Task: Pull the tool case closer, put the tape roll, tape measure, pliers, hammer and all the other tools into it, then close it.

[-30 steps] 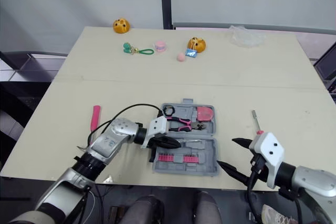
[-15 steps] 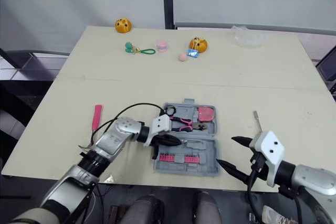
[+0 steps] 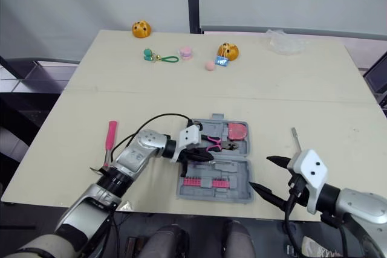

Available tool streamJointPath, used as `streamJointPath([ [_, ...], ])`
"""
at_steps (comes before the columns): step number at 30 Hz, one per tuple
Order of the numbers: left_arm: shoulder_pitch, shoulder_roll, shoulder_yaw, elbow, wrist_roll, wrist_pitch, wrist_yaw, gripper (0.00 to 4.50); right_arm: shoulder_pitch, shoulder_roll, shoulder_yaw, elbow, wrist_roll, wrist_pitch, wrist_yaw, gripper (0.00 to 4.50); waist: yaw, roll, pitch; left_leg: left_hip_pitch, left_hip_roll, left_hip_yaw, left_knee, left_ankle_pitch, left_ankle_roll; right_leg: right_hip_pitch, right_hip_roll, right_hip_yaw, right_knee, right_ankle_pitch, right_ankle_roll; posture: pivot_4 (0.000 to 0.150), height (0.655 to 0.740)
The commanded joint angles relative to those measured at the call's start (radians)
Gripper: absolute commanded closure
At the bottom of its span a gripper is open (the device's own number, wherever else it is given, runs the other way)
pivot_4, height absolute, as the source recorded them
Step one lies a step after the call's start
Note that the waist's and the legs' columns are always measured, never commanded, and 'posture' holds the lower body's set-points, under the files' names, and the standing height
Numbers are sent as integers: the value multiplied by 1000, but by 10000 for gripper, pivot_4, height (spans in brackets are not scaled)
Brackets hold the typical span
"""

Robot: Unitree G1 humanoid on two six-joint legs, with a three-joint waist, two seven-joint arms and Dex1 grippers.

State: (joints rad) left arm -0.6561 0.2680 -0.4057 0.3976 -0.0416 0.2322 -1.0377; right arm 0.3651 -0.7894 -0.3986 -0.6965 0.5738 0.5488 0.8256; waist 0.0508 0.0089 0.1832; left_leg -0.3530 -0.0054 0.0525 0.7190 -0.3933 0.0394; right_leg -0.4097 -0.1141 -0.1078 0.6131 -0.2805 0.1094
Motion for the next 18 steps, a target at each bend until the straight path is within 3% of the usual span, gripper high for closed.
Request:
streamJointPath([
  [1, -2, -10, -10, 3, 22, -33, 4, 44669, -3, -7, -12, -3, 8, -2, 4, 0, 0, 0, 0, 0, 0, 0, 0, 0, 0, 0, 0, 0, 0, 0, 0, 1500, 7400],
  [18, -4, 3, -70, 56, 132, -119, -11, 44669, 0, -9, -11, -2, 1, -5, 7, 0, 0, 0, 0, 0, 0, 0, 0, 0, 0, 0, 0, 0, 0, 0, 0, 1500, 7400],
])
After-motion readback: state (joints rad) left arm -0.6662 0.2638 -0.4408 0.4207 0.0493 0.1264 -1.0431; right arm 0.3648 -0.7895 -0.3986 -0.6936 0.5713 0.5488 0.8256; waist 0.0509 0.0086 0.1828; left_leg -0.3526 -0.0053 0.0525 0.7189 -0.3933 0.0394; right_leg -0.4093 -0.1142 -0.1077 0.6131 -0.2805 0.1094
